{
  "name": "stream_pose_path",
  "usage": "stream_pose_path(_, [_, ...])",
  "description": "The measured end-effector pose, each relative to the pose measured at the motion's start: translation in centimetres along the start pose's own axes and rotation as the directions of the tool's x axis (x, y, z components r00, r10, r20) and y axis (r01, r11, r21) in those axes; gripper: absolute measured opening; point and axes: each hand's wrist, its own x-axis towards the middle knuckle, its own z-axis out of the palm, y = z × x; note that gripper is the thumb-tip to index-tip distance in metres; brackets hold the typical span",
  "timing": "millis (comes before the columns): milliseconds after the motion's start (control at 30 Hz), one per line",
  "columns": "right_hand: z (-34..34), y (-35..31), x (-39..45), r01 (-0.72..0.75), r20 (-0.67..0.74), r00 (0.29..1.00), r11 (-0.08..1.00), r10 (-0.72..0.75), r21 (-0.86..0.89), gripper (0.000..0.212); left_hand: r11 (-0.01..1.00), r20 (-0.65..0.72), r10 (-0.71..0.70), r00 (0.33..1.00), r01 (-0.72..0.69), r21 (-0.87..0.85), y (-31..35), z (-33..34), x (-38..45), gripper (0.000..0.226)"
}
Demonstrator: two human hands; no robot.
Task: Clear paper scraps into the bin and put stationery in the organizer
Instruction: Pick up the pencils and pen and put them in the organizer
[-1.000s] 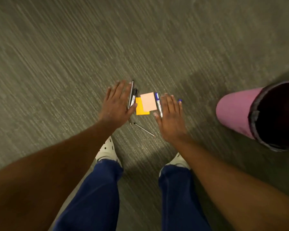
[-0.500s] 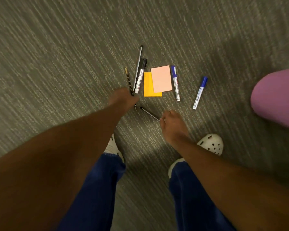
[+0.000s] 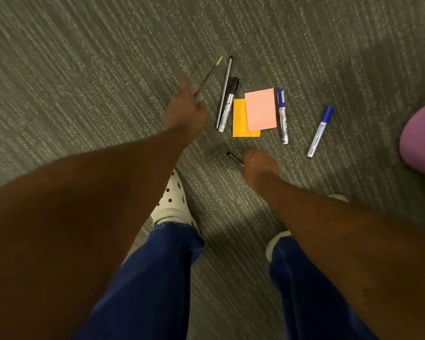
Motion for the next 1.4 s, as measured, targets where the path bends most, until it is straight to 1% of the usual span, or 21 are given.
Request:
stream_pose_path(33, [0.2, -0.1, -0.2, 0.013, -0.009, 1.0, 1.0, -0.013, -0.006, 0.024, 0.999, -0.004, 0.022, 1.0, -0.022, -0.035, 0.6, 0.1, 0.4, 0.045])
stream_pose_path(100, [0.5, 0.1, -0.7, 0.032, -0.04, 0.999, 0.999, -0.03, 0.033, 0.021, 0.999, 0.009, 0.013, 1.0, -0.012, -0.042, 2.1, 0.7, 1.0, 0.05])
stream_pose_path(167, [0.7, 0.4, -1.3, 0.022, -0.078, 0.997, 0.984, -0.008, 0.177, 0.017, 1.0, 0.057, -0.029, 0.998, 0.029, -0.003, 3.0, 1.7, 1.6, 0.047])
stream_pose_path(267, [0.6, 0.8, -2.1, 0.009, -0.133, 0.99, 0.921, 0.046, 0.391, 0.015, 0.994, 0.121, -0.064, 0.991, 0.054, 0.09, 3.6, 3.2, 2.2, 0.044])
stream_pose_path(333, [0.5, 1.1, -2.6, 0.025, -0.161, 0.985, 0.879, 0.059, 0.477, 0.022, 0.988, 0.119, -0.044, 0.992, 0.026, 0.15, 3.9, 3.8, 2.5, 0.047])
stream_pose_path(433, [0.2, 1.6, -2.6, 0.031, -0.159, 0.983, 0.772, 0.091, 0.635, 0.02, 0.976, 0.104, -0.013, 0.995, -0.01, 0.216, 4.2, 4.0, 2.7, 0.045])
stream_pose_path(500, [-0.1, 1.7, -2.2, 0.019, -0.145, 0.98, 0.668, 0.134, 0.744, 0.017, 0.975, 0.132, -0.001, 0.991, -0.028, 0.219, 4.2, 3.8, 2.8, 0.042])
stream_pose_path(567, [-0.8, 1.5, -1.8, 0.002, -0.146, 0.967, 0.568, 0.209, 0.823, 0.012, 0.984, 0.159, 0.016, 0.987, -0.043, 0.17, 4.0, 3.2, 2.4, 0.036])
stream_pose_path(600, [-1.3, 1.3, -1.7, -0.017, -0.125, 0.957, 0.481, 0.261, 0.876, 0.011, 0.991, 0.161, 0.019, 0.987, -0.04, 0.125, 3.9, 2.8, 2.0, 0.03])
stream_pose_path(667, [-2.7, 1.0, -2.0, -0.027, -0.046, 0.943, 0.215, 0.329, 0.976, 0.012, 0.998, 0.154, 0.02, 0.988, -0.03, 0.061, 3.7, 2.0, 0.6, 0.022])
stream_pose_path(733, [-4.9, 1.1, -3.2, 0.006, 0.007, 0.943, -0.038, 0.333, 0.999, 0.017, 1.0, 0.192, -0.005, 0.981, 0.004, 0.003, 4.1, 1.0, -1.8, 0.023])
stream_pose_path(767, [-6.1, 1.2, -4.0, 0.032, 0.009, 0.944, -0.118, 0.329, 0.992, 0.023, 0.998, 0.231, -0.011, 0.973, 0.026, -0.064, 4.6, 0.3, -3.4, 0.024])
stream_pose_path(800, [-7.3, 1.4, -5.1, 0.06, -0.004, 0.945, -0.163, 0.327, 0.985, 0.031, 0.988, 0.277, -0.005, 0.961, 0.047, -0.146, 5.3, -0.6, -5.2, 0.025])
stream_pose_path(867, [-9.7, 2.2, -7.8, 0.111, -0.049, 0.947, -0.18, 0.318, 0.977, 0.054, 0.962, 0.342, 0.039, 0.939, 0.057, -0.267, 7.3, -2.8, -9.1, 0.027])
stream_pose_path(933, [-12.2, 3.5, -11.5, 0.147, -0.097, 0.951, -0.152, 0.295, 0.977, 0.081, 0.945, 0.365, 0.089, 0.927, 0.037, -0.325, 10.1, -5.4, -13.0, 0.027])
stream_pose_path(1000, [-14.6, 5.0, -15.8, 0.174, -0.132, 0.955, -0.14, 0.264, 0.975, 0.1, 0.927, 0.378, 0.099, 0.92, 0.054, -0.372, 13.5, -8.2, -16.4, 0.025])
stream_pose_path(1067, [-17.1, 6.6, -20.7, 0.201, -0.158, 0.958, -0.165, 0.241, 0.966, 0.102, 0.921, 0.363, 0.106, 0.926, 0.046, -0.386, 17.4, -11.4, -19.5, 0.026])
stream_pose_path(1133, [-20.4, 8.4, -26.0, 0.209, -0.158, 0.955, -0.192, 0.25, 0.959, 0.097, 0.923, 0.363, 0.126, 0.923, 0.025, -0.384, 21.9, -14.9, -22.6, 0.03])
stream_pose_path(1267, [-27.4, 11.8, -38.1, 0.262, -0.17, 0.929, -0.261, 0.329, 0.929, 0.096, 0.921, 0.467, 0.19, 0.864, 0.009, -0.39, 32.2, -21.6, -29.6, 0.038])
stream_pose_path(1333, [-30.8, 13.6, -43.9, 0.336, -0.21, 0.892, -0.277, 0.4, 0.9, 0.094, 0.919, 0.506, 0.229, 0.832, -0.014, -0.393, 37.9, -24.0, -33.1, 0.032])
stream_pose_path(1400, [-33.8, 15.8, -49.4, 0.411, -0.256, 0.857, -0.292, 0.447, 0.864, 0.092, 0.902, 0.532, 0.288, 0.797, -0.038, -0.43, 43.6, -25.6, -36.6, 0.018])
